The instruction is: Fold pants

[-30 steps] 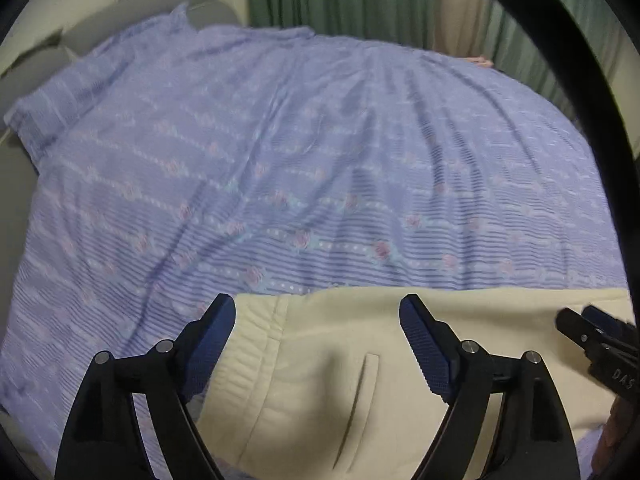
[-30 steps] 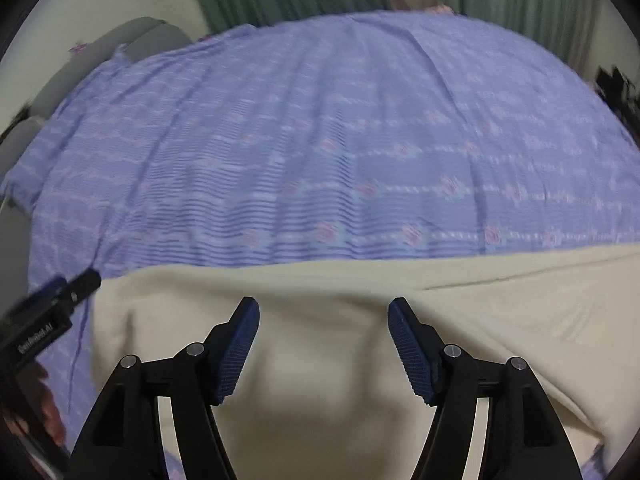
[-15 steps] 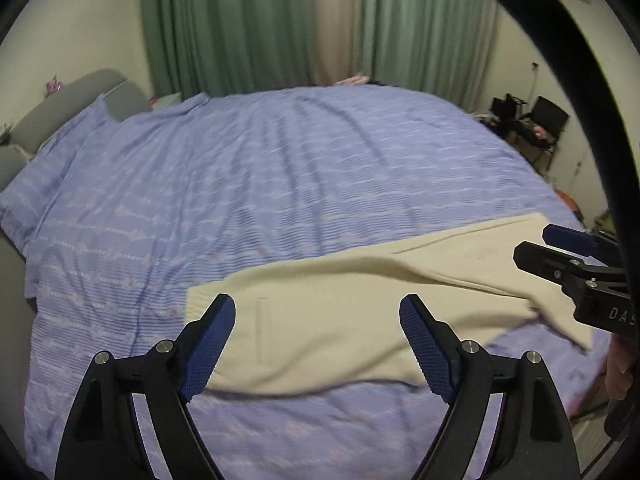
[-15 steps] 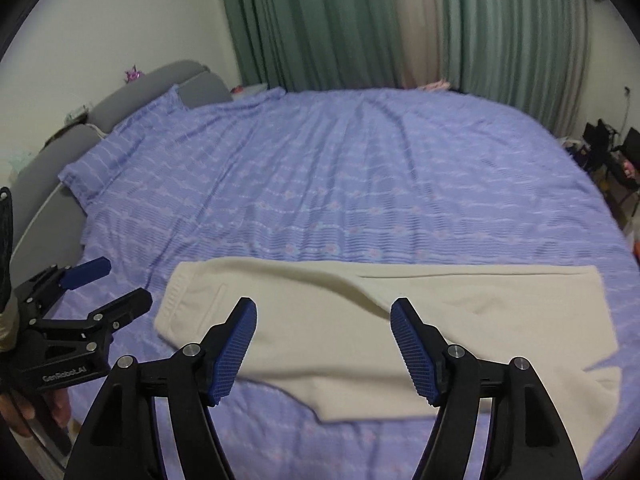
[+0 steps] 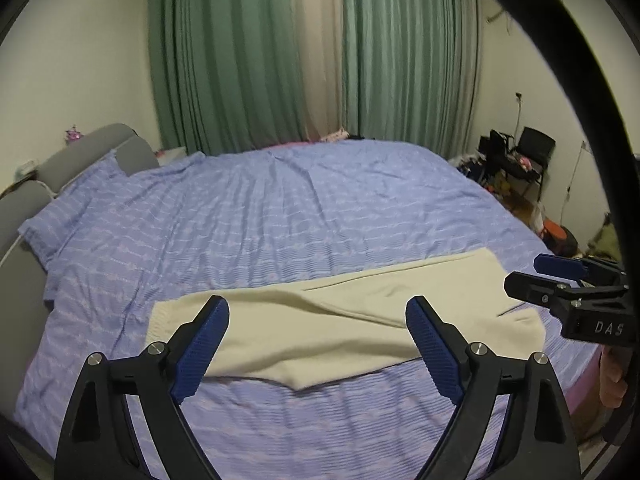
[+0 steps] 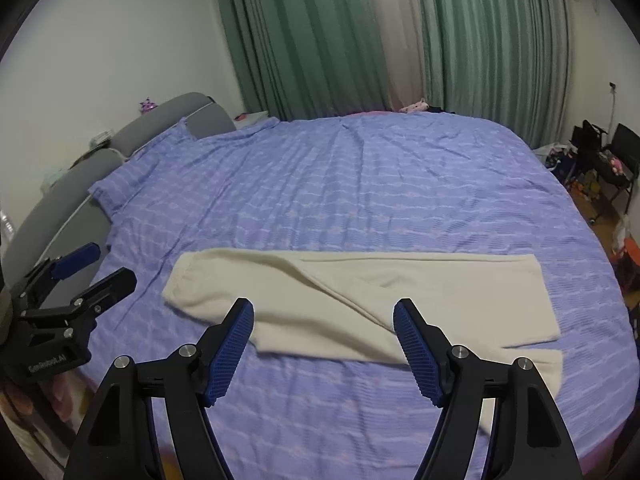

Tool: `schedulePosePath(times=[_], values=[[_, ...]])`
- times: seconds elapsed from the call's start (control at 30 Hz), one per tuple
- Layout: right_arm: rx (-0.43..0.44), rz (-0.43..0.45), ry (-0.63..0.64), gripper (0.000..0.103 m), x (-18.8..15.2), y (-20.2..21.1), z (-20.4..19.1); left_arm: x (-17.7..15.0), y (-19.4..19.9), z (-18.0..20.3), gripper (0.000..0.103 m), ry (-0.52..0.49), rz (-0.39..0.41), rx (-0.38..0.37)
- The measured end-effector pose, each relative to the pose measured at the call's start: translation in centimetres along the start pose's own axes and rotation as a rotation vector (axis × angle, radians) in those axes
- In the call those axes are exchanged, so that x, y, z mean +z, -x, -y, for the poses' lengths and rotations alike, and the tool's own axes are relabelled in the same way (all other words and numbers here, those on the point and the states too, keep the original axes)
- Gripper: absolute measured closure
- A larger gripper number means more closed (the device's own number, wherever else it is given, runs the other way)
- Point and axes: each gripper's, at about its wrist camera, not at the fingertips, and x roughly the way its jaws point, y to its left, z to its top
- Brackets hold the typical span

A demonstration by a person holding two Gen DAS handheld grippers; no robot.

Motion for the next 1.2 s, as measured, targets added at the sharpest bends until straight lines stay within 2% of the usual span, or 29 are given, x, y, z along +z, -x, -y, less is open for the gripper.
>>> schedulePosePath(times=[0.1, 0.2, 0.37, 0.5, 0.67, 0.93, 1.2], values=[[0.021, -0.006, 0.021, 0.03, -1.0, 1.8, 3.6, -0.6, 1.1, 4.3, 0.012, 0.008, 0.004, 0.016], [0.03, -0.025, 0.025, 0.03, -2.2, 3.3, 7.2, -0.9, 1.4, 7.3, 0.012, 0.012, 0.004, -0.002], [0.007, -0.059, -0.031, 0.03, -4.4, 4.2, 11.7, -1.4, 1.0, 11.8, 0.012, -0.07, 0.0, -0.015], [-0.02, -0.074, -0.092, 0.03, -6.8, 3.6, 14.5, -2.4, -1.2, 13.9, 0.012, -0.105, -0.029, -0.035], [-0.064, -0.103, -0.16, 0.03, -10.0, 0.9, 16.6, -3.9, -2.8, 15.7, 0.012, -0.122, -0.044, -0.062], [-0.135, -0.179, -0.169, 0.03, -14.0, -6.1, 19.3, -5.9, -10.2, 16.7, 0.012, -0.175, -0.094, -0.114], [-0.219, -0.265, -0.145, 0.03, -18.3, -14.4, 19.8, -8.5, -19.2, 18.6, 0.012, -0.417, -0.135, -0.178]])
